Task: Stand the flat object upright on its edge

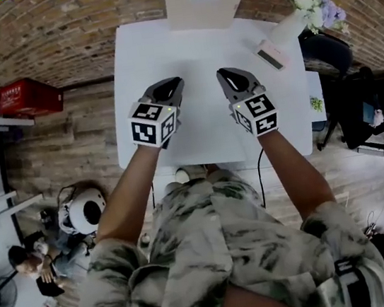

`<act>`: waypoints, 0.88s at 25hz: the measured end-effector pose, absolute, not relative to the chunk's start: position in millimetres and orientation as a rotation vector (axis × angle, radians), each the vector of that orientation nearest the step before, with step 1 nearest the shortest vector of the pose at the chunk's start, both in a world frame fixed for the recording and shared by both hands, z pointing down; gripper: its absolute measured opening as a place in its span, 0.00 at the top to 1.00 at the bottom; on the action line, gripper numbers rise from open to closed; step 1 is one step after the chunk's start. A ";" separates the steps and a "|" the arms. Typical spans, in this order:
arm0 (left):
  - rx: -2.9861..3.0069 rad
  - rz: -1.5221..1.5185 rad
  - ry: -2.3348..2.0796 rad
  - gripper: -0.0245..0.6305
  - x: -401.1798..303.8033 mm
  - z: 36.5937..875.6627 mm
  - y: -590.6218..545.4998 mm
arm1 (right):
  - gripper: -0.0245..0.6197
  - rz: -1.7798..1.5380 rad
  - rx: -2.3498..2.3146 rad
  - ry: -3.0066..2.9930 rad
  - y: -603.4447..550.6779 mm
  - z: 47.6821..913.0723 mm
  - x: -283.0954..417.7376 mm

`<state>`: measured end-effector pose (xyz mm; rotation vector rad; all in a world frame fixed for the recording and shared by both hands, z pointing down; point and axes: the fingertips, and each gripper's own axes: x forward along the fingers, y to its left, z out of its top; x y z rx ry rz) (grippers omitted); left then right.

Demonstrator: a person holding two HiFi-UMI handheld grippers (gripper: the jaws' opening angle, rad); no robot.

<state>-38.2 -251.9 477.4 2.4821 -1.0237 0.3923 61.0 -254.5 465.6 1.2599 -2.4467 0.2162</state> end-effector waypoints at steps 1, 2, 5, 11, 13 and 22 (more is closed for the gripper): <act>2.481 0.396 -1.006 0.90 -40.9 478.6 -239.8 | 0.90 0.227 1.253 -2.449 -243.0 466.8 56.6; 2.480 0.400 -0.991 0.91 -43.6 480.0 -227.6 | 0.91 0.238 1.246 -2.449 -231.1 468.3 52.8; 2.473 0.412 -0.960 0.92 -52.6 483.3 -193.1 | 0.91 0.268 1.229 -2.447 -197.5 472.4 44.1; 2.465 0.460 -0.875 0.93 -68.6 486.6 -126.9 | 0.92 0.333 1.213 -2.440 -134.5 479.5 28.3; 2.471 0.477 -0.853 0.93 -76.0 485.9 -105.4 | 0.93 0.353 1.196 -2.442 -114.7 481.4 20.1; 2.465 0.476 -0.799 0.93 -106.7 485.6 -38.7 | 0.93 0.415 1.138 -2.449 -38.6 485.8 -11.0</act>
